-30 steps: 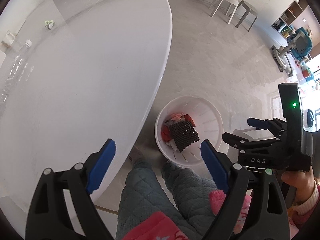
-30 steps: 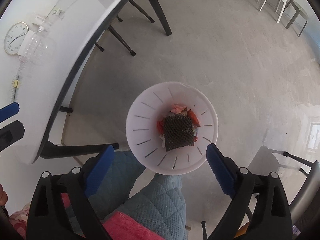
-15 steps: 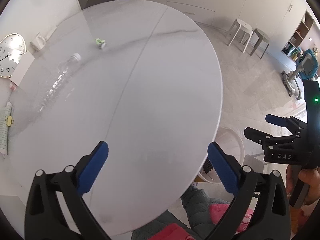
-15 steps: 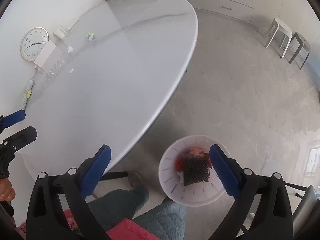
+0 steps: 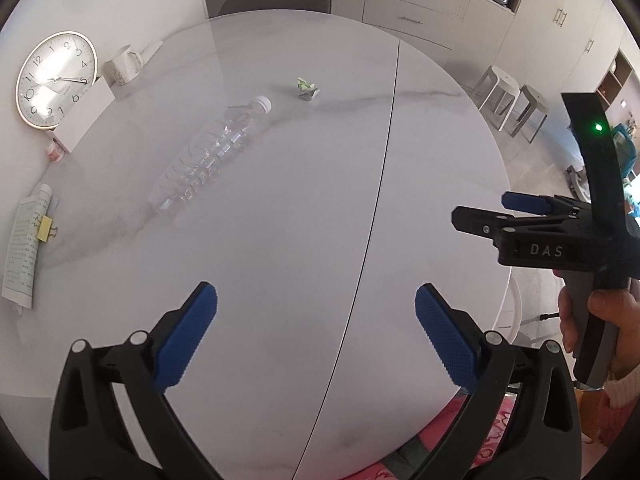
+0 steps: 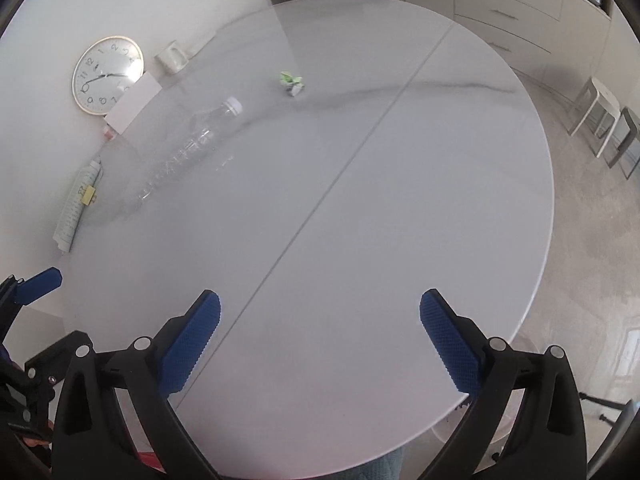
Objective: Collect trash
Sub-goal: 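Move the right gripper to the green paper ball and close on it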
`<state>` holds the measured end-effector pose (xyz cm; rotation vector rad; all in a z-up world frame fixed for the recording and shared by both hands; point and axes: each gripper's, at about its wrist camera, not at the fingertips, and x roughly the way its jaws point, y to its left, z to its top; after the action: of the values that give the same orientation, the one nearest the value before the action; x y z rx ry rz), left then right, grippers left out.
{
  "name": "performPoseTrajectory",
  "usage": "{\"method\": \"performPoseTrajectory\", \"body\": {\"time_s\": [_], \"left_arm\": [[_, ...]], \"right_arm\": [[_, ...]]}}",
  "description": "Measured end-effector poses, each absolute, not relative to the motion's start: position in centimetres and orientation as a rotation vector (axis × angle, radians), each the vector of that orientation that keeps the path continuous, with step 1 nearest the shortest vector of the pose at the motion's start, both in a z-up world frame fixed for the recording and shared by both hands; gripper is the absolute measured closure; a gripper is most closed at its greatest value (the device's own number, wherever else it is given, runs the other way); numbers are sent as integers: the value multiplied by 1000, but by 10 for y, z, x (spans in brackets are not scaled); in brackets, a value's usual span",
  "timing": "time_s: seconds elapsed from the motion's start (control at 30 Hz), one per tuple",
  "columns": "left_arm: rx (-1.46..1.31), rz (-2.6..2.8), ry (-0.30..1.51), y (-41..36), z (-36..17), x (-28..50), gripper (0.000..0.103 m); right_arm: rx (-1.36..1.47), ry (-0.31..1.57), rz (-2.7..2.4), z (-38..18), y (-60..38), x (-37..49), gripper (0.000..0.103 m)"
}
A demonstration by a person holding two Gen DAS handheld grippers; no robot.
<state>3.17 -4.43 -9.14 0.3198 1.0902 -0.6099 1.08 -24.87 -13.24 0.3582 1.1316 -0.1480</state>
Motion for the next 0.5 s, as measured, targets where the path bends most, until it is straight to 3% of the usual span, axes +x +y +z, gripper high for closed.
{"method": "performPoseTrajectory", "body": {"time_s": [0.5], "left_arm": [[248, -518, 1175, -94, -127, 143, 8]], "right_arm": [[53, 1180, 53, -179, -268, 236, 4]]}}
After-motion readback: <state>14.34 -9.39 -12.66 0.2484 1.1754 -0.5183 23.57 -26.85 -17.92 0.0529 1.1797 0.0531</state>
